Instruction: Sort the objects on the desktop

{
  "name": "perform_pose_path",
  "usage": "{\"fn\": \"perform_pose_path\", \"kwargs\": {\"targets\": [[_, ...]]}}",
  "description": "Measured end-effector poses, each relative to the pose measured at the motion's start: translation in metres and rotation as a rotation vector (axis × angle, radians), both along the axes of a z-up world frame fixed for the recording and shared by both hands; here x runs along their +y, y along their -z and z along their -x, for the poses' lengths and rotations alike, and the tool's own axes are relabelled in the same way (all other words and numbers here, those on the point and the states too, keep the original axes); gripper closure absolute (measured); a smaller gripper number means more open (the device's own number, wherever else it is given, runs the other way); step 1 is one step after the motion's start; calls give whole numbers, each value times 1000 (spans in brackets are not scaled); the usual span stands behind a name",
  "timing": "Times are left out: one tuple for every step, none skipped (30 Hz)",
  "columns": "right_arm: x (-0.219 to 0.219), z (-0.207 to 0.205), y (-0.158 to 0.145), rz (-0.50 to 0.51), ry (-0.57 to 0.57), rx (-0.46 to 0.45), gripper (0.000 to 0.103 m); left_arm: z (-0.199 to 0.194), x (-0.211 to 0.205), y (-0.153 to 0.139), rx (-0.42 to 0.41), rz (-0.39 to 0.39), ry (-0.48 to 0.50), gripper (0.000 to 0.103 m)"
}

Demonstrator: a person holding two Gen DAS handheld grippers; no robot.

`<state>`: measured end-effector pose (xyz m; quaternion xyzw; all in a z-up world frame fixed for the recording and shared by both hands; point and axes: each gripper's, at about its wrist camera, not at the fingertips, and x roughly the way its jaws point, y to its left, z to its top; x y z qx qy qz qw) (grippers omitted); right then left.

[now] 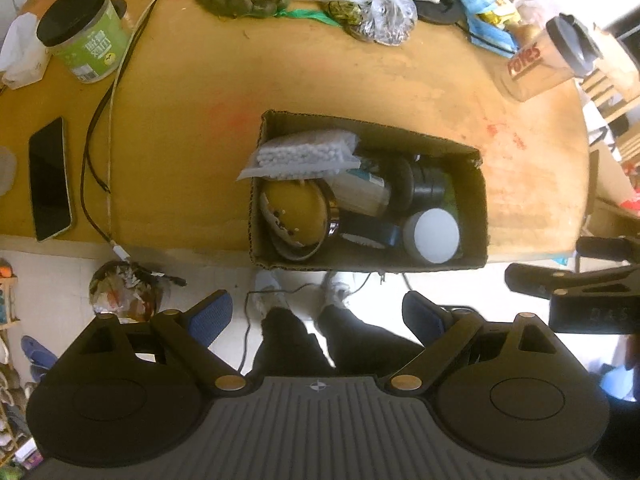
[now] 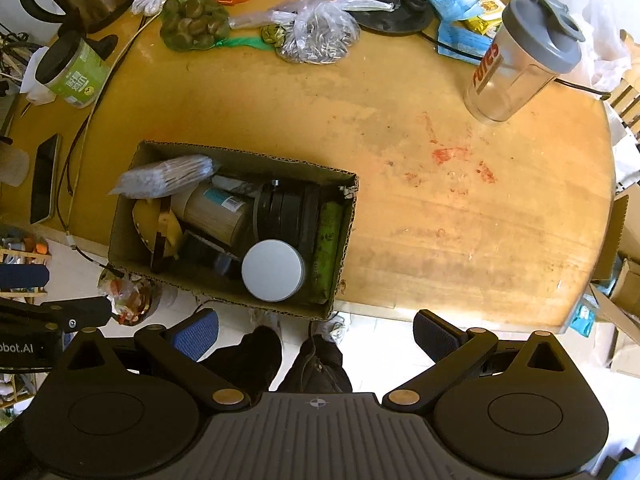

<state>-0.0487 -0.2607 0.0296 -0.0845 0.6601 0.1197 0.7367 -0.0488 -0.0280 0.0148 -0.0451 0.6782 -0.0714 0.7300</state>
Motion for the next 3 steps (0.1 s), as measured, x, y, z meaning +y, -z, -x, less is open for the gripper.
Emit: {"fn": "perform_pose_path", "kwargs": {"targets": [[0,1,1,0,0,-1,0,0,0,-1,-5,1,1,8],[0,1,1,-2,-1,1,0,0,0,-2,-10,1,2,8],[0,2,2,-4,-2,4,0,-1,-1,-2,-13,0,5,8]]}}
